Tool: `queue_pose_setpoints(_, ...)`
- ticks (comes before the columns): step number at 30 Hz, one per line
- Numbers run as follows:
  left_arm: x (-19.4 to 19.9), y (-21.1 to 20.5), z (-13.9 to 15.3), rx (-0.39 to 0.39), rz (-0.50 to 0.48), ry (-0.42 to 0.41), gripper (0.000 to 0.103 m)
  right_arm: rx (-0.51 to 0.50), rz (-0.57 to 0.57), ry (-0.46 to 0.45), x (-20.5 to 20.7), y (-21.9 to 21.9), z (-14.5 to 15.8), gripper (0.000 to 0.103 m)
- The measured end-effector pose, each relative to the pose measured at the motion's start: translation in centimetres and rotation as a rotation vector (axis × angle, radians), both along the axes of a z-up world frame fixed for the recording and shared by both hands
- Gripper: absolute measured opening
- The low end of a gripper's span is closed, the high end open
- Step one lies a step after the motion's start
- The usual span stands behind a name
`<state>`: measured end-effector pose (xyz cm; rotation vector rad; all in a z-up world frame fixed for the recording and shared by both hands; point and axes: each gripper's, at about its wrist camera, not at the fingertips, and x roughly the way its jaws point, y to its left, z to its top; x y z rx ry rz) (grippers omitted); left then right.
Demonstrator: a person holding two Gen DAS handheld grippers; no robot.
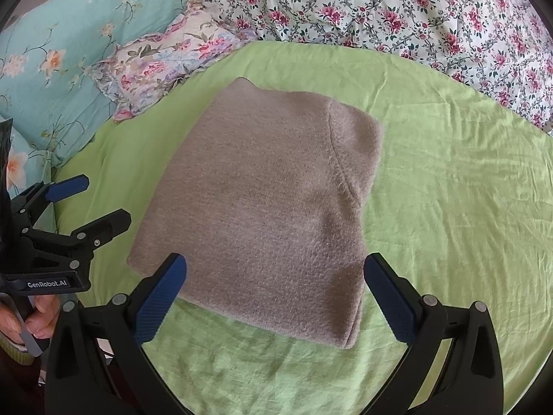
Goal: Fold small clothes
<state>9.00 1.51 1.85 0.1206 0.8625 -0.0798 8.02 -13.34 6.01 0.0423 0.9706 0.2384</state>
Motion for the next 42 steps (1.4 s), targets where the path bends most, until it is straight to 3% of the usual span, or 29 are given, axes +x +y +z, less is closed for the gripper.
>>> queue_pose_setpoints(42,0.7,-1.1,0.2,0.036,-0.025,-0.015,0.102,-0.044,-0.041,-0.012,0.8,-1.7,0.0,0.102)
